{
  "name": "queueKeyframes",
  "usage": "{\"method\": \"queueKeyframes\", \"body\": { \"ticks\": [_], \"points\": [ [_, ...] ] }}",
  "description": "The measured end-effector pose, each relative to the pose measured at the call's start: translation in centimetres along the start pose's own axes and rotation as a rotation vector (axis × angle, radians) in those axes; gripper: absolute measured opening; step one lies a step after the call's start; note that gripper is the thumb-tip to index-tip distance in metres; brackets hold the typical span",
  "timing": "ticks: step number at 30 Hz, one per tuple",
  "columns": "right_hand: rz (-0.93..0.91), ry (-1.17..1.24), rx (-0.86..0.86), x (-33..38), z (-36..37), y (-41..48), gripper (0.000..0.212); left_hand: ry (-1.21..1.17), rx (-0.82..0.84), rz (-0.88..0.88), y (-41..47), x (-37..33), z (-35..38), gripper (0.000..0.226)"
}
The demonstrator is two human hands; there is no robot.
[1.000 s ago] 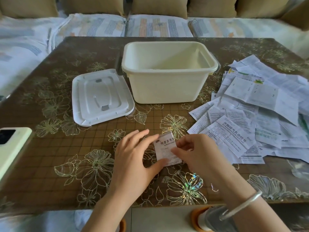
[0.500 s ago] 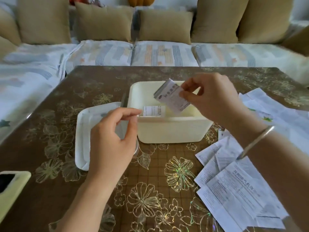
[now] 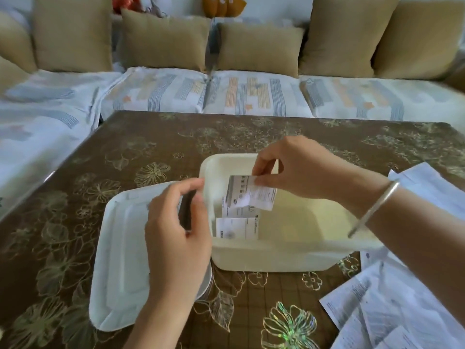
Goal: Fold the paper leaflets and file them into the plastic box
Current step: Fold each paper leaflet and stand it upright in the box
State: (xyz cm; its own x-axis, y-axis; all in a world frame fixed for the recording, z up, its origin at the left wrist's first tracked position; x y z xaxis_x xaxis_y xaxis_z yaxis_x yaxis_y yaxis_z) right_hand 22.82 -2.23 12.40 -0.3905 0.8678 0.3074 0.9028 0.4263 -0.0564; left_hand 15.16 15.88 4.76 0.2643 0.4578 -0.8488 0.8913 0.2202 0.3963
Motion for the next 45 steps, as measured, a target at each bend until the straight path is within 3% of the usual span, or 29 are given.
{"method": "queueKeyframes", "body": {
  "ticks": [3,8,12,19,27,33,39,45],
  "points": [
    [0.000,-0.065,-0.080,0.1,0.1,0.6,0.005,-0.024,-0.001,0.023,-0.1,0.3,0.2,0.028],
    [-0.011,-0.200,0.028,0.9,2.6,1.9,0.006,-0.033,0.015,0.074,-0.2,0.5,0.3,0.027],
    [0.002,-0.192,-0.029,0.5,3.6,2.7,0.001,-0.036,0.015,0.109,-0.1,0.8,0.3,0.027],
    [-0.010,-0.203,0.170,0.4,4.7,2.7,0.011,-0.031,0.008,0.125,-0.1,1.0,0.4,0.029],
    [0.001,-0.267,0.155,0.2,4.8,2.8,0.033,-0.023,-0.007,0.103,-0.1,0.9,0.4,0.032],
    [0.016,-0.188,0.152,0.3,4.2,2.5,0.035,0.002,-0.005,0.098,0.0,0.8,0.3,0.031],
    [0.045,-0.097,0.066,0.7,2.6,0.8,0.021,0.080,-0.003,0.097,-0.1,0.3,-0.3,0.026],
    [0.100,0.215,-0.283,1.9,0.8,-5.7,0.005,0.186,-0.047,0.189,-0.9,-2.0,-1.4,0.020]
  ]
}}
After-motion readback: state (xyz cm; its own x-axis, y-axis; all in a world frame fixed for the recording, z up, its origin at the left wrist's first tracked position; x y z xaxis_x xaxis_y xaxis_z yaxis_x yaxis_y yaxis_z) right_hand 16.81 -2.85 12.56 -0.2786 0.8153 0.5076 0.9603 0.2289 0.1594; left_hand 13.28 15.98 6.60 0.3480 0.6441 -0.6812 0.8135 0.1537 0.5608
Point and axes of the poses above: each hand's wrist, its own y-axis towards the middle knuckle, its own z-axis out of the palm, x = y × z, the point moved 1 cm from there along y, towards the middle knuckle, and after that the axes turned 6 degrees about x, right-handed, at the moved point
